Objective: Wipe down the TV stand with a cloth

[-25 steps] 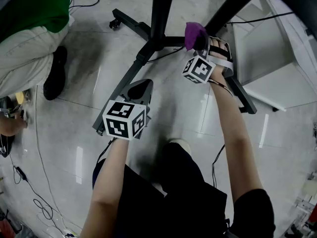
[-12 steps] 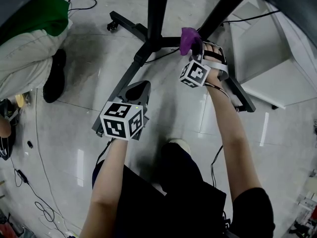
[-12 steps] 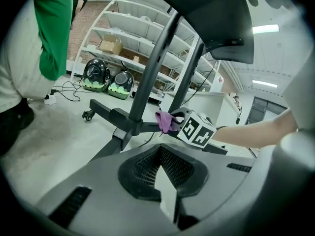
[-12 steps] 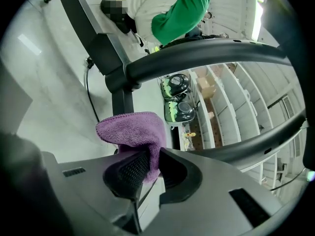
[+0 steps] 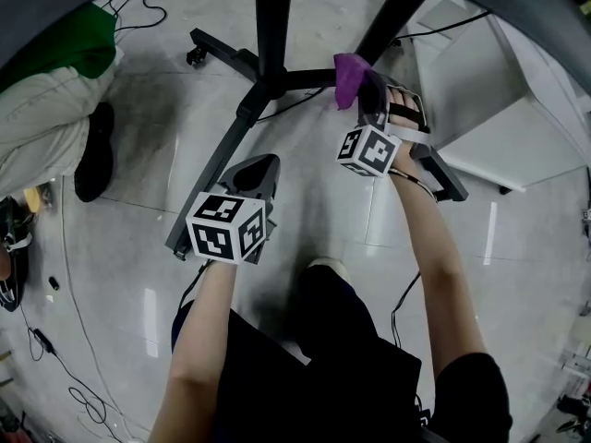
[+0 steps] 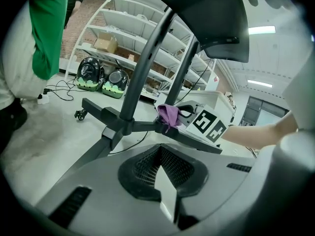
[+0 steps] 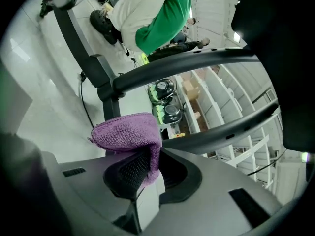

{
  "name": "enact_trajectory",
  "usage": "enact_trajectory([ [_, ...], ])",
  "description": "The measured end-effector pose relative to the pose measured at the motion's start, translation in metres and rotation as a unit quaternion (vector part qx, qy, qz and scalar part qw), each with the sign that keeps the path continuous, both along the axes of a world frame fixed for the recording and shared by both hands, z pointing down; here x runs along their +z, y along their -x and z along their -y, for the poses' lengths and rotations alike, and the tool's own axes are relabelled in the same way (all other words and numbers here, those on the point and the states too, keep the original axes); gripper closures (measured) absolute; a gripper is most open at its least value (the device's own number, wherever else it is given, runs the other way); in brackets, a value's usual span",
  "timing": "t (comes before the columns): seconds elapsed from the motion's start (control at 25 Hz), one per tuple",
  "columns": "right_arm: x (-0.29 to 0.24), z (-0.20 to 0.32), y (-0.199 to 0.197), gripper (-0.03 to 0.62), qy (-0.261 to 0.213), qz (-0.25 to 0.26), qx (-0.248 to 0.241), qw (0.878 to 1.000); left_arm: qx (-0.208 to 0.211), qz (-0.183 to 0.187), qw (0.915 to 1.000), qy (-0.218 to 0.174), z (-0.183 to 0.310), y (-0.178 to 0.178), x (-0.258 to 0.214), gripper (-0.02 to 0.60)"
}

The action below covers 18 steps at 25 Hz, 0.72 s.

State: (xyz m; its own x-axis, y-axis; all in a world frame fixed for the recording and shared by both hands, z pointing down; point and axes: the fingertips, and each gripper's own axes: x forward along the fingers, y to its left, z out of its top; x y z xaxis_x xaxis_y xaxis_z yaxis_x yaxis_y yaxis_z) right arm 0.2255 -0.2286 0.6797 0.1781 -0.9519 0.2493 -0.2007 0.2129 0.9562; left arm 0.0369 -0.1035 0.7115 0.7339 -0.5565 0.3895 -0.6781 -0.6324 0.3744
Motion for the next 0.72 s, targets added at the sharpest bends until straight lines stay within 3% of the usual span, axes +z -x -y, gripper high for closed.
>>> enact_trajectory([
  [0.4, -0.123, -0.041, -0.039, 0.525, -0.116, 0.052, 0.025, 0.992, 0.023, -0.009, 0.9997, -0.002, -0.01, -0.02, -0.006, 0.575],
  [0.72, -0.22, -0.034, -0.08, 0.525, -0.203, 0.082, 0.082, 0.972, 0.027, -0.012, 0.9995, -0.003, -0.014, -0.03, -0.012, 0.575],
])
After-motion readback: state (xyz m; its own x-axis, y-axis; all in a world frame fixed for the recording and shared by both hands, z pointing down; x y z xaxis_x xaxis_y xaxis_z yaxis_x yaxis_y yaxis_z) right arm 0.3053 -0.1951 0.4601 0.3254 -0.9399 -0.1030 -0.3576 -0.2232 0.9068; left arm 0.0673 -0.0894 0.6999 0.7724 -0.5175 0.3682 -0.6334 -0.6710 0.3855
